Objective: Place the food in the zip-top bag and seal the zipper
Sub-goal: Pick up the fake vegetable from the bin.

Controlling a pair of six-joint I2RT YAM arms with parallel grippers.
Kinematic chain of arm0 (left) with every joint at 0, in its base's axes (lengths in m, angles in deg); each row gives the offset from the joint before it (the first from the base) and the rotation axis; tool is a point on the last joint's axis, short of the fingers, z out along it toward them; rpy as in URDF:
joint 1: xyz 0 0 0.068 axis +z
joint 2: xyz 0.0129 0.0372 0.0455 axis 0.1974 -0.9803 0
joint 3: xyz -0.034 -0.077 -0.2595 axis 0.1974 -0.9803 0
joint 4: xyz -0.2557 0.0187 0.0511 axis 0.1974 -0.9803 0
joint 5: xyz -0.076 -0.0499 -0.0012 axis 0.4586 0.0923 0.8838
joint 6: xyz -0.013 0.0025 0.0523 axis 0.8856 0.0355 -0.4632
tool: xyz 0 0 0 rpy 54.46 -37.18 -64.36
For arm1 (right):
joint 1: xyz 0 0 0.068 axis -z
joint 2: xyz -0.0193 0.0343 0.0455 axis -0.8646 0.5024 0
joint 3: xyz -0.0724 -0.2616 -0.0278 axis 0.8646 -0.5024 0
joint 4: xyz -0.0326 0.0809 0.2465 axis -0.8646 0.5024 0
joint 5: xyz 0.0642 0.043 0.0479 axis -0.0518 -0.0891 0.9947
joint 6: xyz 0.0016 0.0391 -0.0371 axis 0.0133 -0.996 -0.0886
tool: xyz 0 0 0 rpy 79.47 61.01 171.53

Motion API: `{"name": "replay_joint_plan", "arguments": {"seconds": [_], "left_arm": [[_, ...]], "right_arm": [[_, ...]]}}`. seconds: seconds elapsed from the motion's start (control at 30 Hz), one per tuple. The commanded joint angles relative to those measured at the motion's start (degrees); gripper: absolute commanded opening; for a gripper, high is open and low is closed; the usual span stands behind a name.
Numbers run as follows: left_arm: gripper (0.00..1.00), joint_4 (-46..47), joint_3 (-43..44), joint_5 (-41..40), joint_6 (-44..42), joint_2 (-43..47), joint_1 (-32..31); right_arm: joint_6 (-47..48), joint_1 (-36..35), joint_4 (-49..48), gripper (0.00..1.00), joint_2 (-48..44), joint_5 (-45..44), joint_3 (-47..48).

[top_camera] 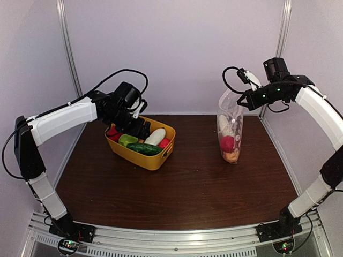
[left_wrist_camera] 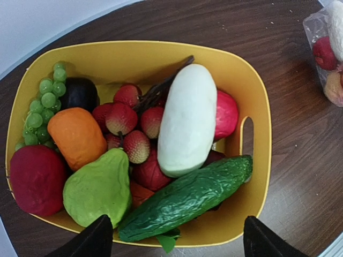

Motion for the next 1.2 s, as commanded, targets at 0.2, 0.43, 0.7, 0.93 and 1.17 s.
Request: {"name": "replay_joint_plan", "arguments": {"seconds": [0.2,0.43,0.7,0.93,1.17], "left_arm": [[0.91,0.7,13.9,5.2,-8.0,-13.2,3.2],[0.85,-0.6,22.3,3.6,-8.6,-22.0,3.6],[0.83,-2.7,28.9,4.1,-10.0,-28.6,3.7],[0.78,-4.9,33.3,4.0,-9.4,-32.9,3.7],[0.63,-6.1,35.7,4.4,-9.0,-35.6,3.9]], "right_arm": [[-0.4,-4.0,-2.1,0.00,-0.3,3.4,-3.5],[-0.6,-5.2,-2.6,0.00,-0.1,3.7,-5.1],[-0.5,-6.3,-3.0,0.00,-0.9,3.5,-7.0],[-0.4,-6.8,-3.0,0.00,-1.0,3.2,-7.5],[-0.3,-7.3,-2.8,0.00,-0.9,2.8,-7.4]]}}
